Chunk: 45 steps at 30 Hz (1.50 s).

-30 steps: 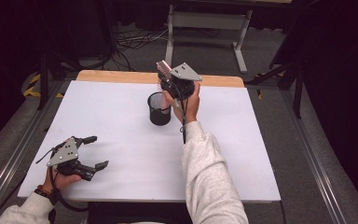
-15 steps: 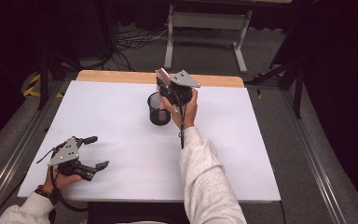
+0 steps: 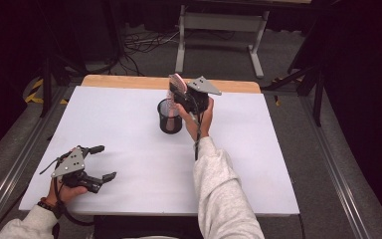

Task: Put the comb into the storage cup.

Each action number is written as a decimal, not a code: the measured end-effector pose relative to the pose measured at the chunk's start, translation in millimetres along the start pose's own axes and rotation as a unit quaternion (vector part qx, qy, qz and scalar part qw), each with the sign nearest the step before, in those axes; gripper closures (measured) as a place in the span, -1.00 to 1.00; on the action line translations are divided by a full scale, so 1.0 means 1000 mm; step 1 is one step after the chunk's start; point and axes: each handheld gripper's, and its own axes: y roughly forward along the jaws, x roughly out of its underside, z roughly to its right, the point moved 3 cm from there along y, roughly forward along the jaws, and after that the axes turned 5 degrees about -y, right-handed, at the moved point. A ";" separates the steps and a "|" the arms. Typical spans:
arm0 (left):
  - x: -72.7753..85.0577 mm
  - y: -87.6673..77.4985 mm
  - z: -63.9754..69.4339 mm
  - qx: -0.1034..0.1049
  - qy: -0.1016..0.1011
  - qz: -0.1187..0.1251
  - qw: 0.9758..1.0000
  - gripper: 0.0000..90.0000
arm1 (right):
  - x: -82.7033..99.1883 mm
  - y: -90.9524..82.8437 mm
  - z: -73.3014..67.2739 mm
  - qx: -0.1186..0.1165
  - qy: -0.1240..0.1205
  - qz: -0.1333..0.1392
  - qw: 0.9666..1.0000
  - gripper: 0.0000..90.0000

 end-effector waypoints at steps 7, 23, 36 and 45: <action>0.000 0.000 0.000 0.000 0.002 -0.003 1.000 -0.90 | 0.004 0.000 0.003 -0.006 0.012 0.001 1.000 0.40; 0.000 0.001 0.000 0.000 0.006 -0.006 1.000 -0.90 | 0.014 -0.012 0.022 0.010 0.020 -0.021 1.000 0.29; 0.000 0.002 0.001 0.000 0.007 -0.008 1.000 -0.89 | 0.023 -0.017 0.028 0.018 0.019 -0.043 0.999 0.25; 0.000 0.002 0.001 0.000 0.009 -0.008 1.000 -0.89 | 0.028 -0.019 0.031 0.022 0.022 -0.045 0.999 0.24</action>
